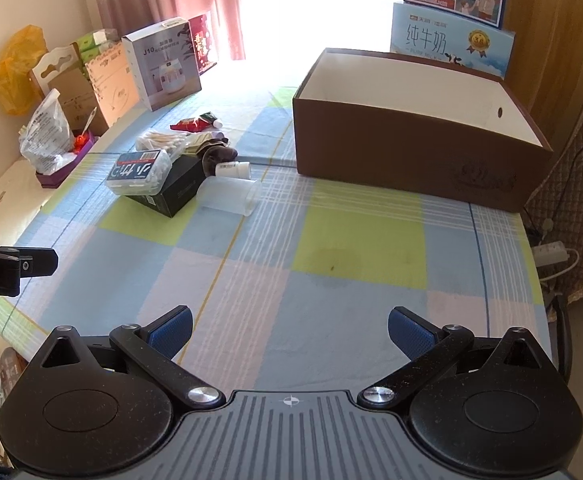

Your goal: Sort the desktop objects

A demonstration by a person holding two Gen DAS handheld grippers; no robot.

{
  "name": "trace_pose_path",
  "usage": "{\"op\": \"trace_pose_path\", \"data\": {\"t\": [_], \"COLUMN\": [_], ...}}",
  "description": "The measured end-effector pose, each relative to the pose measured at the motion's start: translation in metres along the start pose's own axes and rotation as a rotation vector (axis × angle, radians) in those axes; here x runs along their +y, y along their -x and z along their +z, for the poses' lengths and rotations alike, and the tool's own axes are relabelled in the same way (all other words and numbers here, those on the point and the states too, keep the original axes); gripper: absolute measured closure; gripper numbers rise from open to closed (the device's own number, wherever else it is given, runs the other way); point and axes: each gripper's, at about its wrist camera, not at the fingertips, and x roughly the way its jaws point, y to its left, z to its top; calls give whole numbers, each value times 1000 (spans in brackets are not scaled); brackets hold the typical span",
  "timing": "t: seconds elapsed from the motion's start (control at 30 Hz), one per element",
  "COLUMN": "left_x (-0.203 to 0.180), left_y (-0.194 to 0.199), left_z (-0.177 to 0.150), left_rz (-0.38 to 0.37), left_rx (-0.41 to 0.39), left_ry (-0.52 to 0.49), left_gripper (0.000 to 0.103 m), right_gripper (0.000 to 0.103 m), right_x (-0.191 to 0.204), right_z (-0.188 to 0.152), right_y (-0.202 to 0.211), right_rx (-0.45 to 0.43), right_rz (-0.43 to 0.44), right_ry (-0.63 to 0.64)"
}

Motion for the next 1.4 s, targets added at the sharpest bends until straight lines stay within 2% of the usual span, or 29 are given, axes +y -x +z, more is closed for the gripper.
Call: {"op": "trace_pose_path", "data": {"t": [0.97,1.4], "left_x": [-37,-56], "left_y": [-21,-26], "left_z": [22,29], "left_rz": [62,107], "left_rx": [39,43], "left_ry": [59,114], "left_gripper": [1,1], "right_gripper": [2,2], "right_x": [-40,-61], "right_z": [25,38], "right_y": [-31,-44], "right_rx": [37,42], "right_rz": [61,114], "right_ry": [78,133]}}
